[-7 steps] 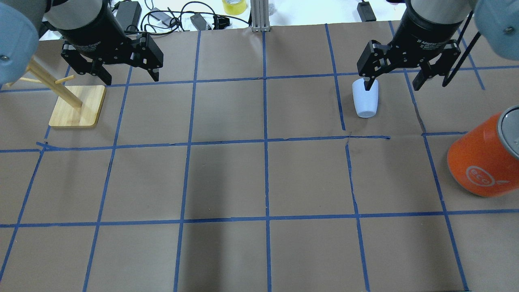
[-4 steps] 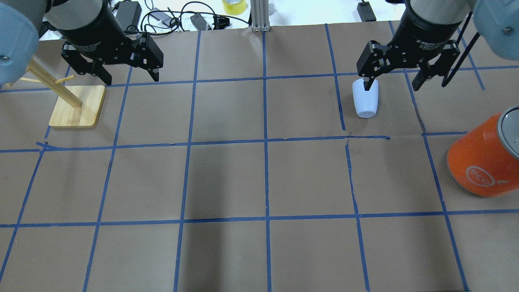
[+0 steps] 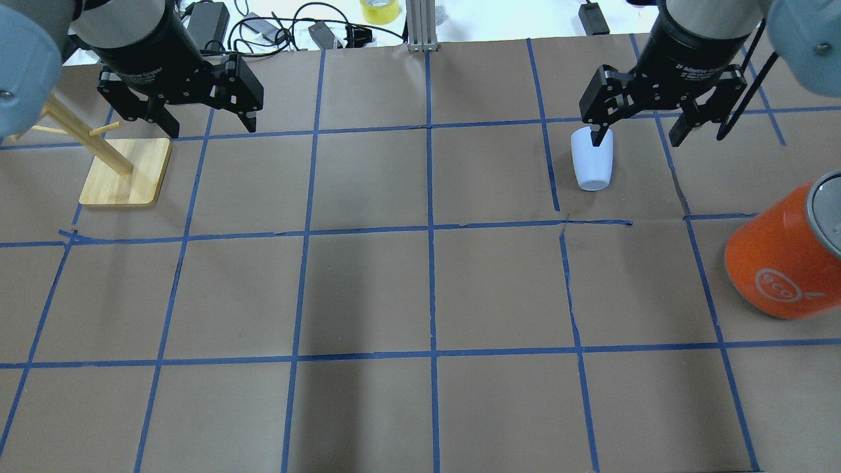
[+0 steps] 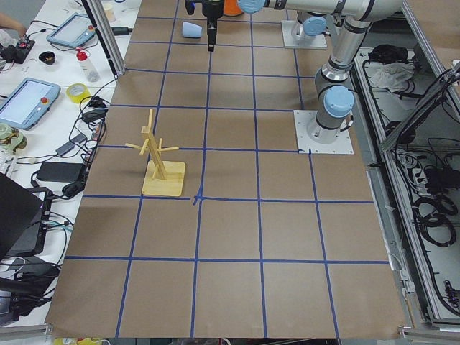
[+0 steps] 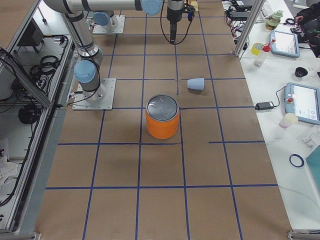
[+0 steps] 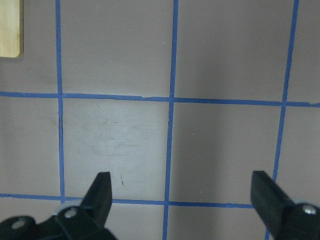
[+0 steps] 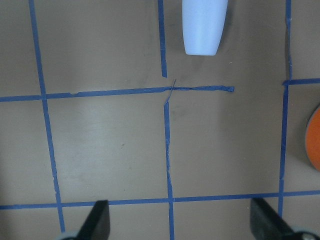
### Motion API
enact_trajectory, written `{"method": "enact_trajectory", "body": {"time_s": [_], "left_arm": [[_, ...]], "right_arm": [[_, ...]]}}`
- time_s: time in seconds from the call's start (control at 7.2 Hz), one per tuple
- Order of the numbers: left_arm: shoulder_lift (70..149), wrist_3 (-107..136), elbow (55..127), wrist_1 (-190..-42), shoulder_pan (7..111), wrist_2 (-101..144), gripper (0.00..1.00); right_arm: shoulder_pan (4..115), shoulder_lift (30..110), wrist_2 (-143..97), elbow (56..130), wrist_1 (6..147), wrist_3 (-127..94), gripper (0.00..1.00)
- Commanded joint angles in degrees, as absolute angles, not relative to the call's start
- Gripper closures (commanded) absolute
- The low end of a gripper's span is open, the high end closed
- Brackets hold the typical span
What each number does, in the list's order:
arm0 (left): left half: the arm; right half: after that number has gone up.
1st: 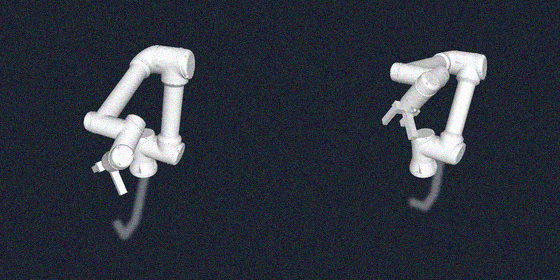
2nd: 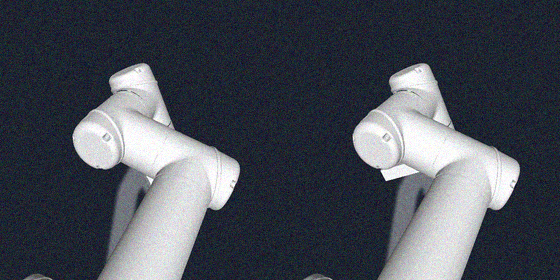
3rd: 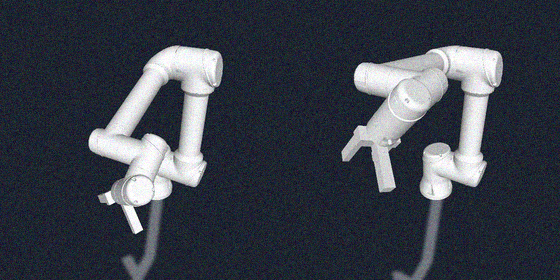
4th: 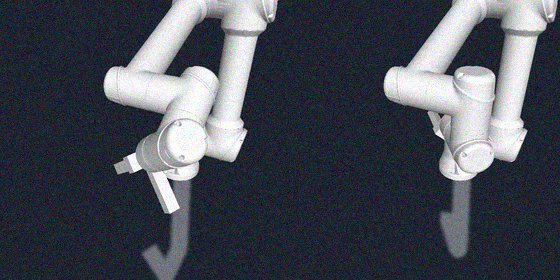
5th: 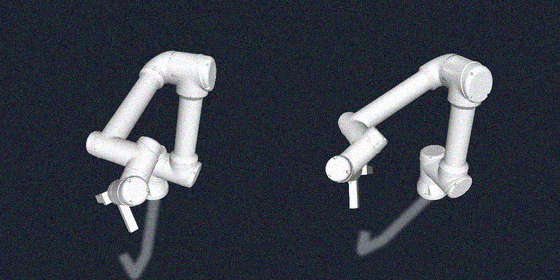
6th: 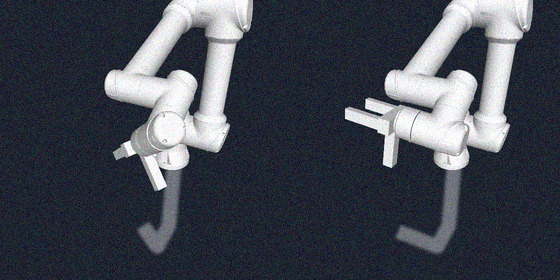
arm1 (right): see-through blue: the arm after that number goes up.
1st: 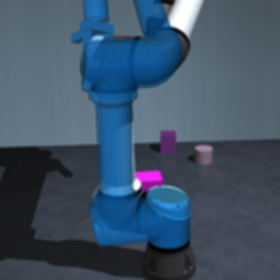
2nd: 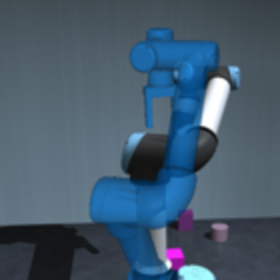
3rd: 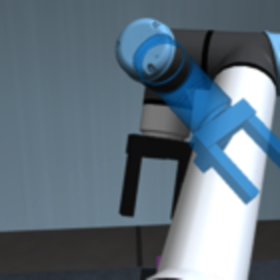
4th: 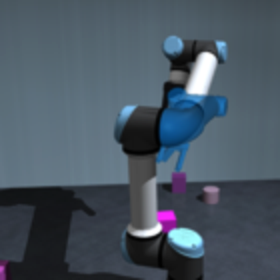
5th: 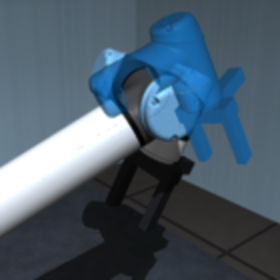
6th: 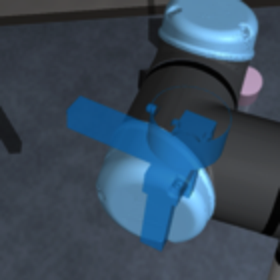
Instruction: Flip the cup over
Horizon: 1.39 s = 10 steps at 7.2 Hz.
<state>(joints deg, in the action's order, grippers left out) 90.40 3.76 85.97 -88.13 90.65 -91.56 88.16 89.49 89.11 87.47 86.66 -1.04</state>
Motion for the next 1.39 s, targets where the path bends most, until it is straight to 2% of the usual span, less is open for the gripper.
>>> {"method": "enact_trajectory", "body": {"time_s": [0.0, 0.28, 0.83, 1.25], "left_arm": [[90.35, 3.17, 85.96, -89.20, 90.62, -91.50, 0.00], [90.26, -0.61, 85.96, -89.82, 90.53, -91.76, 0.00], [90.26, -0.53, 85.96, -89.74, 90.53, -91.76, 0.00], [90.26, -0.26, 85.96, -89.74, 90.53, -91.76, 0.00]], "right_arm": [[87.72, 88.43, 89.21, 87.80, 86.84, -1.40, 0.00], [85.36, 85.01, 88.95, 88.07, 88.05, -6.75, 0.00], [84.64, 71.31, 91.32, 91.14, 114.64, -6.86, 0.00], [84.64, 60.68, 91.32, 91.06, 124.61, -6.86, 0.00]]}}
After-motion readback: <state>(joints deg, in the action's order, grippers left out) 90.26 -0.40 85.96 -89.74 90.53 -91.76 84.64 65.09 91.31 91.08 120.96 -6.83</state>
